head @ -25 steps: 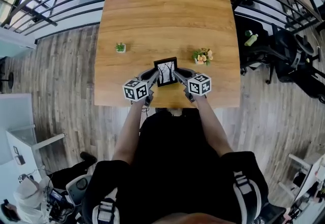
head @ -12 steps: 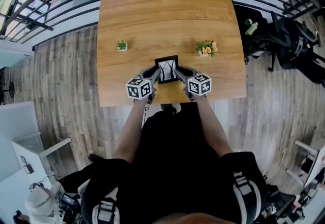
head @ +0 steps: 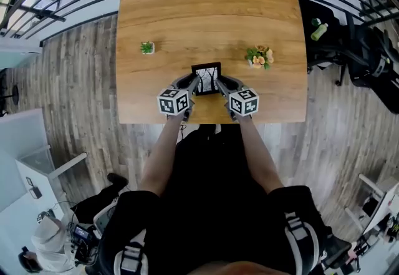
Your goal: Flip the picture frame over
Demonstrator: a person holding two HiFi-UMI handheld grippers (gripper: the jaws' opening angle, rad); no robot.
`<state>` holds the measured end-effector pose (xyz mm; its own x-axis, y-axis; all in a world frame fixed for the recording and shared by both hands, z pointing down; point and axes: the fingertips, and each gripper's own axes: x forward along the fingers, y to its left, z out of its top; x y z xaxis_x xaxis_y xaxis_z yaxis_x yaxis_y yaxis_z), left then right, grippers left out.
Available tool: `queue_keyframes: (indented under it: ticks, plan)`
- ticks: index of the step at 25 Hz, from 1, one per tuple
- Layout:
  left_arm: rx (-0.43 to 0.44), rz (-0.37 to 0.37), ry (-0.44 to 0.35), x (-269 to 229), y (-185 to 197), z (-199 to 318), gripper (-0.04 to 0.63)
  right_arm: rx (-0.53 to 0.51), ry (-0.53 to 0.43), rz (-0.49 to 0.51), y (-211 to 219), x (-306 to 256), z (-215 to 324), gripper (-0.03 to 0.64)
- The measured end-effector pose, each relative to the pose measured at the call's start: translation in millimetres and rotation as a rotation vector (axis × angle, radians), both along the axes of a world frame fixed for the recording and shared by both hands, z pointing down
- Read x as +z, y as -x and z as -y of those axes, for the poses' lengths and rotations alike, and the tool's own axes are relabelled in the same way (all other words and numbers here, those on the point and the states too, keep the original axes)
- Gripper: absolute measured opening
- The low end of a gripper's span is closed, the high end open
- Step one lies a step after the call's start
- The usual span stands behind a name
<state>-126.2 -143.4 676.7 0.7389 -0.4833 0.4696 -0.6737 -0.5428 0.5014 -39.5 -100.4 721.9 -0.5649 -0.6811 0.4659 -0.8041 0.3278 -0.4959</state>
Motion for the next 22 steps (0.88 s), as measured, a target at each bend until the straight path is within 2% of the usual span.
queue_keyframes:
  ticks: [13, 22]
  plan:
    - [-0.047, 0.071, 0.064, 45, -8, 24, 0.083, -0.019, 0.067, -0.032, -8, 40, 22, 0.092]
    - [-0.089, 0.070, 0.079, 61, -11, 39, 0.091, -0.024, 0.075, -0.035, -13, 49, 36, 0.092]
